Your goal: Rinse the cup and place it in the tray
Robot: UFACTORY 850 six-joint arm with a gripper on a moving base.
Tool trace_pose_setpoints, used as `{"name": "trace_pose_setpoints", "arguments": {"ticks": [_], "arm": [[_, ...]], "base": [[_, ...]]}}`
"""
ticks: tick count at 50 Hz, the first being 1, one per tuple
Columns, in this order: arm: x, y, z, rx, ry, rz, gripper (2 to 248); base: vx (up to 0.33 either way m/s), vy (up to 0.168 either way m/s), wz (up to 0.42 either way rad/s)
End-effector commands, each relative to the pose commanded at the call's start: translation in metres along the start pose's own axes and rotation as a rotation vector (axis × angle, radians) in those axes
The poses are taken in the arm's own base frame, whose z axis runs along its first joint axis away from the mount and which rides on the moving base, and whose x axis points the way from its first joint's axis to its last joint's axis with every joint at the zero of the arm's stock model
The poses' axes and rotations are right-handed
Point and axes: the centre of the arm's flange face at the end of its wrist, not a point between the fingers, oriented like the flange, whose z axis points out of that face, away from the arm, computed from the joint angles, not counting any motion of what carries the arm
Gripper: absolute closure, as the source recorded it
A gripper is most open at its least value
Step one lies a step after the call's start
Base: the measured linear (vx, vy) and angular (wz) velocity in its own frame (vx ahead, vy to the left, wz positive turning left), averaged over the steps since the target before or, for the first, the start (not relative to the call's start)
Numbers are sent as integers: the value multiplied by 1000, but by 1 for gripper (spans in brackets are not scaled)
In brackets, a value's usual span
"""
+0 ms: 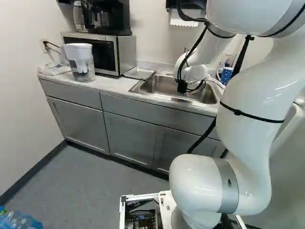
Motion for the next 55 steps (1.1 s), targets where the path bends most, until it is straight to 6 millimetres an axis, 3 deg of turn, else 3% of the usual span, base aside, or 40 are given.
{"name": "trace_pose_setpoints", "arguments": {"ticks": [55], "arm": [[0,0,0,0,0,0,124]], "base": [[0,0,0]]}}
